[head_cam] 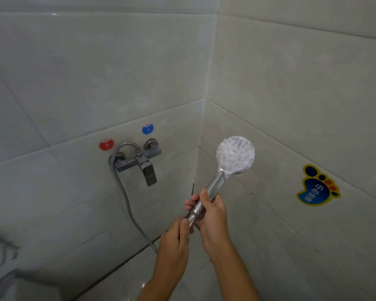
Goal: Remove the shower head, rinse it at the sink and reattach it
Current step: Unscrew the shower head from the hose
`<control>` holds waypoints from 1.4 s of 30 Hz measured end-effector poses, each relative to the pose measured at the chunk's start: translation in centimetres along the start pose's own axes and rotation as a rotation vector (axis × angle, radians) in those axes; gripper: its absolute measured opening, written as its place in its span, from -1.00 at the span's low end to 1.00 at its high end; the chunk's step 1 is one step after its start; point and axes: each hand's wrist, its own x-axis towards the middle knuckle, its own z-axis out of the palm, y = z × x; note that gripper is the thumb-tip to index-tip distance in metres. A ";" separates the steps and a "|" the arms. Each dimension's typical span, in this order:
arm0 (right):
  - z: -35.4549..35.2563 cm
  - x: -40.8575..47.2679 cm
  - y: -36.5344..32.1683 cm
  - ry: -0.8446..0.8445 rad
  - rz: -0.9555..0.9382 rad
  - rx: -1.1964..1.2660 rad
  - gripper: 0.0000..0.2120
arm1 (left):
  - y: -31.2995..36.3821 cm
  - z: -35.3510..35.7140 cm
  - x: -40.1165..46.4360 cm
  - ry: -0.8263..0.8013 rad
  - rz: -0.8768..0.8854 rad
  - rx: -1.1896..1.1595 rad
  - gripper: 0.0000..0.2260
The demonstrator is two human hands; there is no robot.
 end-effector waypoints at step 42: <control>-0.5 -1.2 -0.2 -0.024 -0.004 0.032 -0.86 | 0.6 -0.1 -1.3 0.009 0.055 0.002 -0.77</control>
